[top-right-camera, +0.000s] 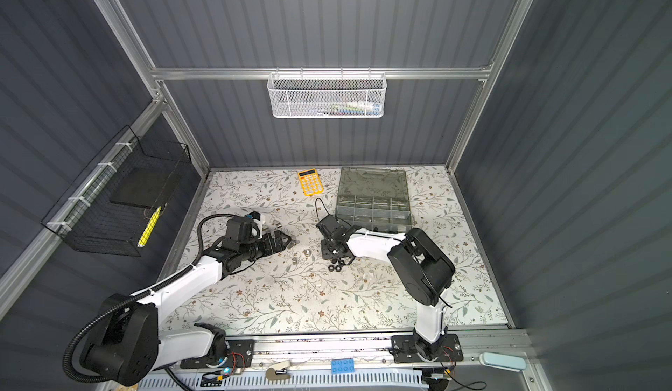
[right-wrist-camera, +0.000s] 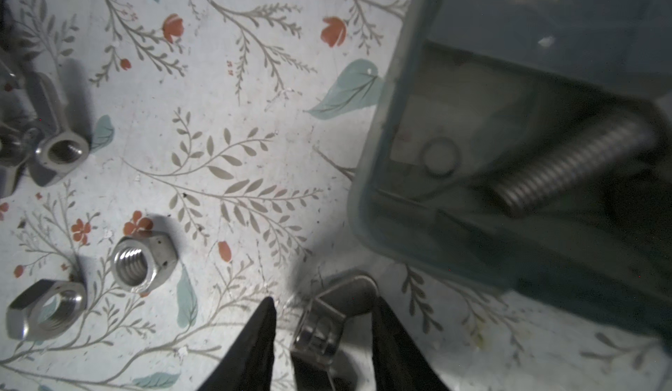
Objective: Sort the screws and nuts into containers
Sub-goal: 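Lower the right gripper onto a silver wing nut beside the box and close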
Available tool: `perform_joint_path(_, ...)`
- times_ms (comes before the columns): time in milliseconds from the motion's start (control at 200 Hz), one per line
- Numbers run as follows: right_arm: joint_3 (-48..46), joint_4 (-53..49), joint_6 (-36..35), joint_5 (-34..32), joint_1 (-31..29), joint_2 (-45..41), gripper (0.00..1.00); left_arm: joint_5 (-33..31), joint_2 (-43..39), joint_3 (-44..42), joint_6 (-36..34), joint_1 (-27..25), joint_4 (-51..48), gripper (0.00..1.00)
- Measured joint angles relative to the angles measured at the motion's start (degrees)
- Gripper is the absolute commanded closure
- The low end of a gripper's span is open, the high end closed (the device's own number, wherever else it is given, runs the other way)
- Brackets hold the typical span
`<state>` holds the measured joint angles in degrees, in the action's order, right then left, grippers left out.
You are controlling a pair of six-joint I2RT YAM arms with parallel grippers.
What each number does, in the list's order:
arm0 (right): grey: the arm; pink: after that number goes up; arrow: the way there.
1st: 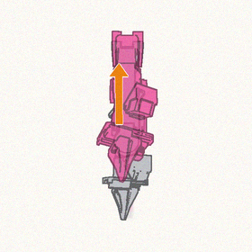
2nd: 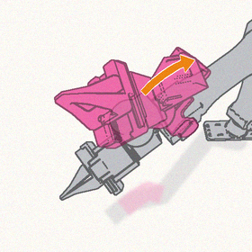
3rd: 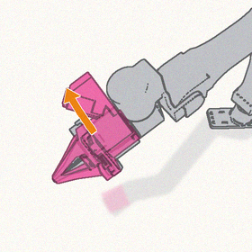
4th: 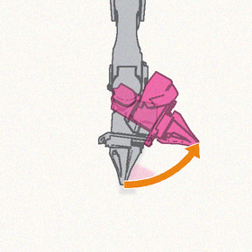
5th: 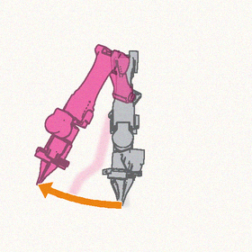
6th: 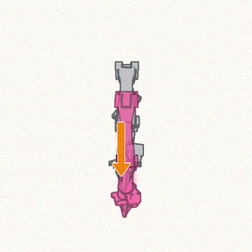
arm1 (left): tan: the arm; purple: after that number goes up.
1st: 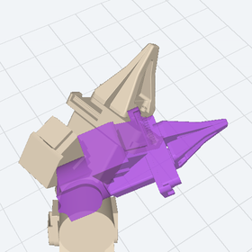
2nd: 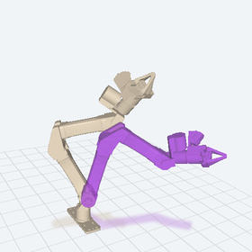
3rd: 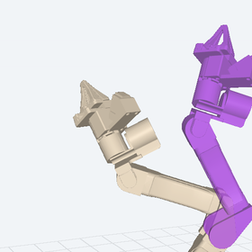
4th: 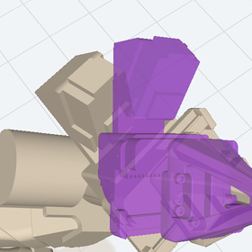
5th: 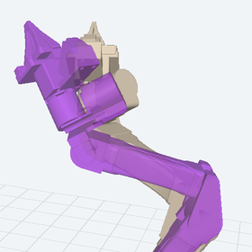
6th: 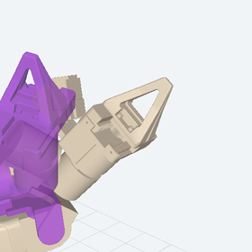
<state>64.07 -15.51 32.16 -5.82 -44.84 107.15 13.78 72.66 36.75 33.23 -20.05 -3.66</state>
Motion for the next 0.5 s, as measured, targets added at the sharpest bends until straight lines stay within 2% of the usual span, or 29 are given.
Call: perform_joint_path(500, 0.33, 0.61, 0.24, -0.96, -0.28, 1.01, 0.77, 2.12, 2.73, -1.81, 0.66, 0.28, 2.64, 0.0)
